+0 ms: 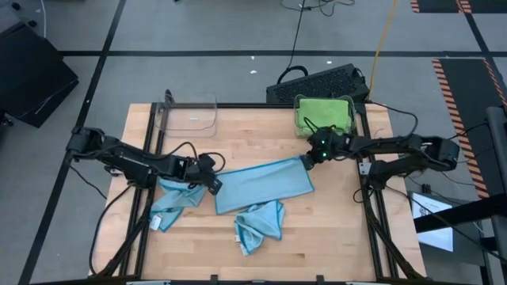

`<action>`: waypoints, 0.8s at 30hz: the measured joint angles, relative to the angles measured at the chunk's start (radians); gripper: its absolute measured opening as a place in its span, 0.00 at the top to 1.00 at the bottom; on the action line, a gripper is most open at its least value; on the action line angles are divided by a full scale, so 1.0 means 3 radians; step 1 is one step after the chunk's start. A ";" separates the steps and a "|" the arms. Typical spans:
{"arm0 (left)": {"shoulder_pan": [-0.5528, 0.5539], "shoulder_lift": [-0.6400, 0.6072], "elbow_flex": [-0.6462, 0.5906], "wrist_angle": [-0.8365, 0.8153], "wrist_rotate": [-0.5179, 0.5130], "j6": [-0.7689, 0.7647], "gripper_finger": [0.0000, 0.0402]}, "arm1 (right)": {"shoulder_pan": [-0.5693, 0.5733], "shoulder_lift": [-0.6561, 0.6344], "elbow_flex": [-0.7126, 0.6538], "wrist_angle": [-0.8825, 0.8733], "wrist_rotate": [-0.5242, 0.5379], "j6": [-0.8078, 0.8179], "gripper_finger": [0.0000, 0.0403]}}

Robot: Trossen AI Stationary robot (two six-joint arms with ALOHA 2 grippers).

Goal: Sort microfiber towel by color & place in baskets
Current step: Fold the top blue towel

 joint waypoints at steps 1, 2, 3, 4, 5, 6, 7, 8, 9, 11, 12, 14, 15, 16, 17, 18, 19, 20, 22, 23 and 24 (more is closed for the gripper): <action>0.0027 0.0002 -0.0071 0.0031 0.0099 -0.0019 0.99 | 0.0000 0.0037 -0.0020 0.0056 0.0003 0.0003 0.99; 0.0045 0.0004 -0.0142 0.0083 0.0182 -0.0045 0.99 | 0.0000 0.0071 -0.0039 0.0113 0.0017 0.0003 0.99; 0.0053 0.0004 -0.0201 0.0135 0.0225 -0.0082 0.99 | 0.0000 0.0100 -0.0048 0.0109 0.0062 0.0003 0.99; 0.0059 0.0004 -0.0249 0.0173 0.0243 -0.0122 0.98 | -0.0002 0.0131 -0.0050 0.0107 0.0106 0.0000 0.99; 0.0065 0.0004 -0.0289 0.0176 0.0246 -0.0159 0.97 | -0.0008 0.0164 -0.0050 0.0109 0.0159 -0.0009 0.99; 0.0065 0.0002 -0.0323 0.0177 0.0247 -0.0182 0.97 | -0.0024 0.0190 -0.0050 0.0107 0.0188 -0.0021 0.99; 0.0065 -0.0003 -0.0340 0.0186 0.0248 -0.0197 0.96 | -0.0044 0.0212 -0.0050 0.0115 0.0210 -0.0023 0.99; 0.0065 -0.0005 -0.0363 0.0204 0.0245 -0.0196 0.96 | -0.0065 0.0226 -0.0050 0.0129 0.0230 -0.0022 0.99; 0.0064 -0.0008 -0.0376 0.0203 0.0240 -0.0193 0.96 | -0.0091 0.0231 -0.0050 0.0137 0.0238 -0.0022 1.00; 0.0065 -0.0008 -0.0386 0.0203 0.0236 -0.0158 0.95 | -0.0144 0.0222 -0.0050 0.0140 0.0235 -0.0024 1.00; 0.0070 -0.0008 -0.0387 0.0205 0.0231 -0.0125 0.95 | -0.0175 0.0205 -0.0050 0.0140 0.0201 -0.0020 1.00; 0.0091 -0.0016 -0.0390 0.0222 0.0241 -0.0080 0.95 | -0.0233 0.0151 -0.0050 0.0140 0.0061 -0.0007 1.00; 0.0106 -0.0038 -0.0394 0.0226 0.0280 -0.0062 0.95 | -0.0257 0.0113 -0.0050 0.0140 -0.0028 -0.0005 1.00; 0.0115 -0.0054 -0.0394 0.0230 0.0329 -0.0039 0.95 | -0.0272 0.0066 -0.0050 0.0137 -0.0109 0.0003 1.00; 0.0130 -0.0057 -0.0387 0.0227 0.0383 -0.0021 0.95 | -0.0285 0.0010 -0.0050 0.0121 -0.0179 0.0016 1.00; 0.0133 -0.0065 -0.0373 0.0215 0.0428 -0.0019 0.95 | -0.0286 -0.0052 -0.0049 0.0086 -0.0222 0.0054 1.00; 0.0131 -0.0095 -0.0366 0.0195 0.0501 -0.0018 0.95 | -0.0285 -0.0118 -0.0049 0.0052 -0.0264 0.0097 1.00; 0.0128 -0.0132 -0.0363 0.0168 0.0569 -0.0017 0.95 | -0.0283 -0.0177 -0.0049 0.0051 -0.0283 0.0153 1.00; 0.0125 -0.0174 -0.0352 0.0177 0.0615 -0.0022 0.95 | -0.0250 -0.0288 -0.0049 0.0087 -0.0300 0.0290 1.00; 0.0128 -0.0207 -0.0351 0.0171 0.0613 -0.0033 0.95 | -0.0217 -0.0324 -0.0049 0.0127 -0.0304 0.0362 1.00; 0.0130 -0.0252 -0.0351 0.0151 0.0610 -0.0049 0.95 | -0.0172 -0.0331 -0.0049 0.0214 -0.0285 0.0416 1.00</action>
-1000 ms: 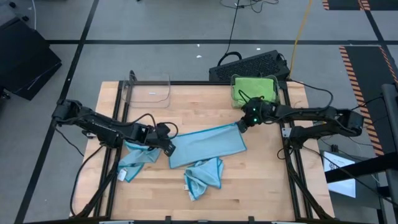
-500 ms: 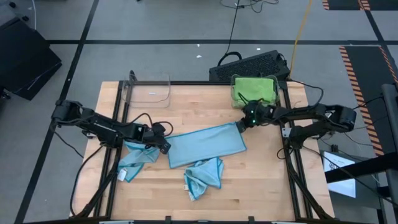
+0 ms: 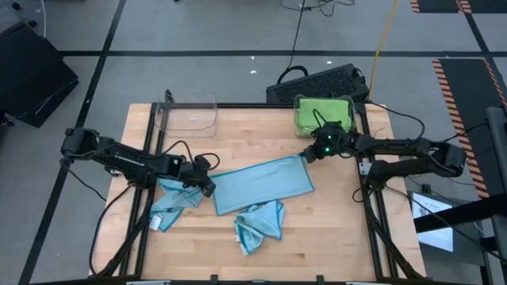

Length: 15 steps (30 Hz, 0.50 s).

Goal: Sort microfiber towel by color & place in baskets
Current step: Fold the top blue towel

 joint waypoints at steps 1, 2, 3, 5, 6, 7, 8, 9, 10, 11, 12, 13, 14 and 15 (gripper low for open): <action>-0.0003 -0.0034 0.0000 0.0008 0.0000 -0.0001 0.95 | 0.0037 0.0003 0.0001 0.0058 0.0025 0.0026 1.00; -0.0004 -0.0050 0.0003 0.0023 -0.0002 -0.0021 0.95 | 0.0072 0.0006 0.0001 0.0075 0.0065 0.0041 1.00; -0.0004 -0.0064 0.0004 0.0023 -0.0011 -0.0044 0.95 | 0.0100 0.0029 0.0001 0.0106 0.0119 0.0061 1.00; -0.0004 -0.0099 0.0004 0.0037 -0.0061 -0.0062 0.95 | 0.0156 0.0119 0.0004 0.0177 0.0269 0.0102 1.00; -0.0004 -0.0100 0.0004 0.0096 -0.0082 -0.0060 0.95 | 0.0176 0.0168 0.0002 0.0177 0.0287 0.0097 1.00; -0.0004 -0.0098 0.0005 0.0127 -0.0115 -0.0045 0.95 | 0.0182 0.0234 0.0000 0.0224 0.0284 0.0071 1.00; -0.0004 -0.0081 0.0005 0.0144 -0.0173 -0.0011 0.95 | 0.0186 0.0314 0.0000 0.0317 0.0267 0.0048 1.00; -0.0004 -0.0050 0.0005 0.0179 -0.0229 0.0037 0.95 | 0.0184 0.0399 0.0001 0.0386 0.0261 0.0031 1.00; -0.0004 -0.0011 0.0005 0.0220 -0.0265 0.0100 0.95 | 0.0180 0.0477 0.0001 0.0435 0.0262 0.0014 1.00; 0.0008 0.0021 0.0006 0.0227 -0.0282 0.0168 0.95 | 0.0178 0.0553 0.0001 0.0478 0.0265 0.0013 1.00; 0.0025 0.0053 0.0006 0.0220 -0.0287 0.0228 0.95 | 0.0177 0.0621 0.0001 0.0519 0.0278 0.0030 1.00; 0.0043 0.0098 0.0006 0.0230 -0.0284 0.0267 0.95 | 0.0177 0.0687 0.0001 0.0540 0.0285 0.0044 1.00; 0.0067 0.0146 0.0006 0.0238 -0.0267 0.0274 0.95 | 0.0178 0.0750 0.0001 0.0543 0.0285 0.0056 1.00; 0.0087 0.0186 0.0006 0.0225 -0.0238 0.0280 0.95 | 0.0178 0.0813 0.0001 0.0538 0.0282 0.0069 1.00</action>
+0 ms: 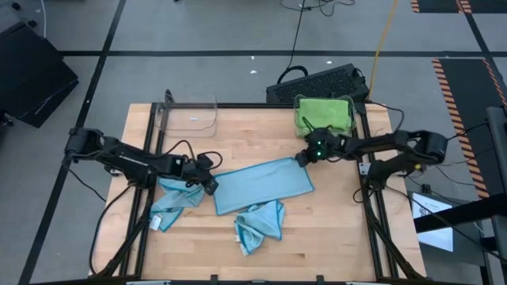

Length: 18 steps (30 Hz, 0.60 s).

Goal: Sort microfiber towel by color & place in baskets
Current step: Fold the top blue towel

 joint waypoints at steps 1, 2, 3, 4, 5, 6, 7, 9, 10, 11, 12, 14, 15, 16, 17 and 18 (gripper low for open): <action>0.0013 0.0036 -0.0001 0.0000 0.0018 0.0001 0.95 | 0.0000 0.0056 0.0000 -0.0004 0.0000 0.0009 1.00; 0.0024 0.0080 -0.0001 0.0043 0.0036 0.0001 0.95 | 0.0000 0.0105 0.0000 -0.0008 0.0001 0.0009 1.00; 0.0025 0.0131 0.0002 0.0069 0.0036 0.0005 0.95 | -0.0007 0.0140 -0.0001 -0.0007 0.0003 0.0009 1.00; 0.0024 0.0169 0.0008 0.0084 0.0028 0.0010 0.95 | -0.0020 0.0169 0.0000 0.0021 0.0014 0.0010 1.00; 0.0024 0.0215 0.0010 0.0100 0.0021 0.0011 0.95 | -0.0028 0.0195 0.0003 0.0040 0.0053 0.0022 1.00; 0.0023 0.0266 0.0012 0.0123 0.0020 0.0013 0.95 | -0.0044 0.0209 0.0005 0.0050 0.0094 0.0032 1.00; 0.0023 0.0314 0.0017 0.0140 0.0019 0.0014 0.95 | -0.0059 0.0212 0.0005 0.0055 0.0131 0.0033 1.00; 0.0023 0.0394 0.0024 0.0163 0.0018 0.0015 0.95 | -0.0107 0.0213 0.0005 0.0092 0.0188 0.0032 1.00; 0.0023 0.0420 0.0025 0.0165 0.0015 0.0015 0.95 | -0.0128 0.0213 0.0005 0.0112 0.0222 0.0035 1.00; 0.0023 0.0436 0.0025 0.0166 0.0015 0.0015 0.95 | -0.0150 0.0209 0.0005 0.0121 0.0253 0.0043 1.00; 0.0023 0.0447 0.0025 0.0165 0.0012 0.0017 0.95 | -0.0175 0.0198 0.0005 0.0118 0.0257 0.0043 1.00; 0.0021 0.0456 0.0025 0.0167 -0.0007 0.0018 0.95 | -0.0219 0.0190 0.0003 0.0120 0.0258 0.0044 1.00; 0.0019 0.0458 0.0024 0.0172 -0.0016 0.0024 0.95 | -0.0234 0.0192 0.0003 0.0123 0.0256 0.0044 1.00; 0.0019 0.0459 0.0024 0.0179 -0.0022 0.0038 0.95 | -0.0247 0.0192 0.0003 0.0129 0.0254 0.0044 1.00; 0.0019 0.0459 0.0020 0.0195 -0.0024 0.0047 0.95 | -0.0256 0.0192 0.0001 0.0147 0.0234 0.0044 1.00; 0.0020 0.0459 0.0020 0.0204 -0.0024 0.0053 0.95 | -0.0265 0.0192 0.0001 0.0176 0.0185 0.0043 1.00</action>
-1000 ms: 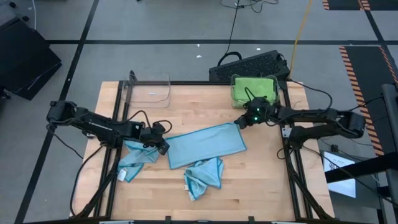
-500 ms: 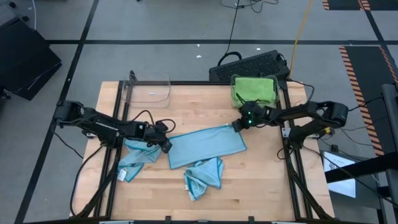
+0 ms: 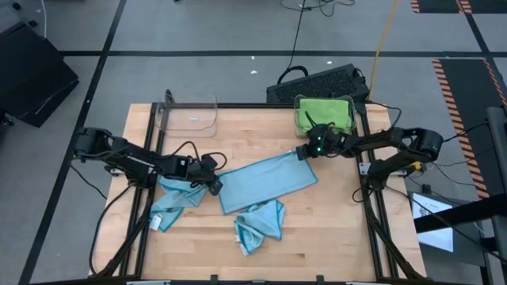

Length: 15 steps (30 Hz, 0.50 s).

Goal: Sort microfiber towel by color & place in baskets
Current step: Fold the top blue towel

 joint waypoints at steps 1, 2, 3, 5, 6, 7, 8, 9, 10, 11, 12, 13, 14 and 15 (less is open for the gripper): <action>0.0001 -0.0001 -0.0002 0.0005 0.0003 0.0007 0.95 | -0.0002 0.0000 -0.0002 0.0039 -0.0051 0.0001 1.00; 0.0002 -0.0014 -0.0005 0.0005 0.0016 0.0008 0.95 | -0.0002 0.0000 -0.0003 0.0088 -0.0115 0.0001 1.00; 0.0003 -0.0049 -0.0013 -0.0002 0.0040 0.0008 0.95 | -0.0002 -0.0005 -0.0003 0.0130 -0.0190 0.0002 1.00; 0.0006 -0.0133 -0.0020 -0.0035 0.0116 -0.0007 0.95 | -0.0001 -0.0055 -0.0003 0.0141 -0.0322 0.0004 1.00; 0.0005 -0.0191 -0.0025 -0.0049 0.0145 -0.0036 0.95 | 0.0000 -0.0095 -0.0003 0.0131 -0.0370 0.0004 1.00; 0.0004 -0.0260 -0.0028 -0.0090 0.0185 -0.0060 0.95 | 0.0004 -0.0140 -0.0003 0.0087 -0.0381 0.0006 1.00; 0.0003 -0.0333 -0.0031 -0.0118 0.0206 -0.0068 0.95 | 0.0005 -0.0194 -0.0003 0.0023 -0.0382 0.0015 1.00; 0.0003 -0.0396 -0.0040 -0.0161 0.0213 -0.0070 0.95 | 0.0004 -0.0254 -0.0003 -0.0051 -0.0381 0.0014 1.00; 0.0003 -0.0463 -0.0042 -0.0174 0.0218 -0.0078 0.95 | 0.0003 -0.0324 -0.0003 -0.0132 -0.0382 0.0014 1.00; 0.0003 -0.0538 -0.0041 -0.0168 0.0217 -0.0102 0.95 | 0.0002 -0.0399 -0.0003 -0.0209 -0.0381 0.0014 1.00; 0.0003 -0.0615 -0.0037 -0.0182 0.0214 -0.0128 0.95 | 0.0002 -0.0468 -0.0003 -0.0295 -0.0373 0.0012 1.00; 0.0003 -0.0677 -0.0034 -0.0203 0.0213 -0.0146 0.95 | 0.0001 -0.0546 -0.0003 -0.0410 -0.0368 0.0001 1.00; 0.0003 -0.0719 -0.0034 -0.0235 0.0212 -0.0160 0.95 | -0.0003 -0.0626 -0.0003 -0.0527 -0.0366 -0.0011 1.00; 0.0003 -0.0760 -0.0034 -0.0278 0.0213 -0.0169 0.95 | -0.0003 -0.0701 -0.0003 -0.0614 -0.0367 -0.0013 1.00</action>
